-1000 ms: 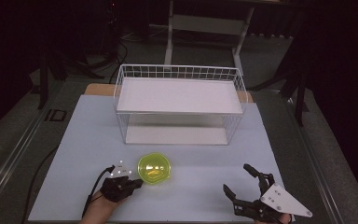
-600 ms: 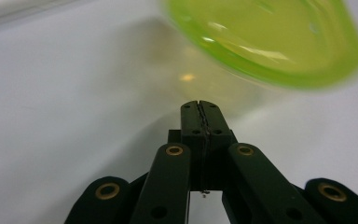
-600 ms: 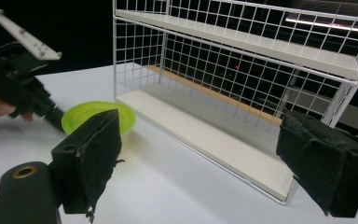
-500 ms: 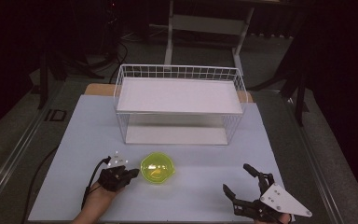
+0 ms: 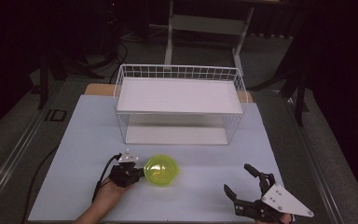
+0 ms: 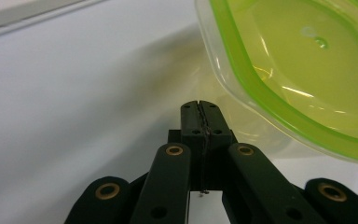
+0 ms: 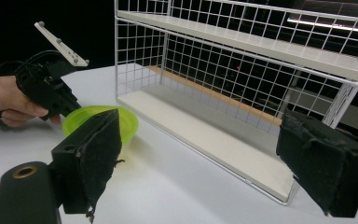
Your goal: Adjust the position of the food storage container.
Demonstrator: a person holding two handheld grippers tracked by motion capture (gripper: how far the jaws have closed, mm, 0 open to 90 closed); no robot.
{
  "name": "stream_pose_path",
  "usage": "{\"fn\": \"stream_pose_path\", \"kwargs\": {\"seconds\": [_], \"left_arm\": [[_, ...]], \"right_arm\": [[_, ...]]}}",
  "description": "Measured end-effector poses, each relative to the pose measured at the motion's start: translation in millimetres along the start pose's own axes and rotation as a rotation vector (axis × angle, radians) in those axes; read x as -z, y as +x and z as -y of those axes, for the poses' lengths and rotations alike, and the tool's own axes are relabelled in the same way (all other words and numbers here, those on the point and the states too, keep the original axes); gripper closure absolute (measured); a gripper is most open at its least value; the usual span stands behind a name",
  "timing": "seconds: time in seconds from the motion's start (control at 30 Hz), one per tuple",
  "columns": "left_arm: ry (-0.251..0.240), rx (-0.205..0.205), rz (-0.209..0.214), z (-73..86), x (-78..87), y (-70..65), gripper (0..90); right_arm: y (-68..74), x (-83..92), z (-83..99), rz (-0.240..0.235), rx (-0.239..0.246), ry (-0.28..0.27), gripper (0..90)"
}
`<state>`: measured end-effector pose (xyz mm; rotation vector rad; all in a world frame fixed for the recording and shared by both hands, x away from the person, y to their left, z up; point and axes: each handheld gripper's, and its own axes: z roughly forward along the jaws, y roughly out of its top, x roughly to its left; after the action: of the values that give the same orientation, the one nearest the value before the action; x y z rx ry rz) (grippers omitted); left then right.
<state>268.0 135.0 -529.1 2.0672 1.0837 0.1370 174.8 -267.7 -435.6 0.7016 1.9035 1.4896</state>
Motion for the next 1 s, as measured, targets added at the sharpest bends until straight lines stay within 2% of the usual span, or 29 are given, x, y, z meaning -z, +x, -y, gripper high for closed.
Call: {"fn": "stream_pose_path", "kwargs": {"seconds": [0.17, 0.37, 0.73, 1.0], "left_arm": [[0.015, -0.004, 0.045, -1.6, -4.6, -14.8, 90.0], [0.038, -0.046, 0.094, -4.5, -16.2, -39.4, 90.0], [0.03, -0.031, 0.122, -16.5, -33.7, -48.4, 90.0], [0.048, -0.069, 0.126, -20.9, -40.7, -57.0, 90.0]], "right_arm": [[1.5, -0.1, -0.8, -0.001, 0.006, 0.001, 13.8], [0.8, 0.1, -0.6, 0.0, 0.001, 0.001, 13.8], [0.4, 0.5, -0.2, -0.005, 0.001, 0.001, 13.8], [-0.2, 0.9, 0.1, -0.003, -0.002, 0.003, 13.8]]}}
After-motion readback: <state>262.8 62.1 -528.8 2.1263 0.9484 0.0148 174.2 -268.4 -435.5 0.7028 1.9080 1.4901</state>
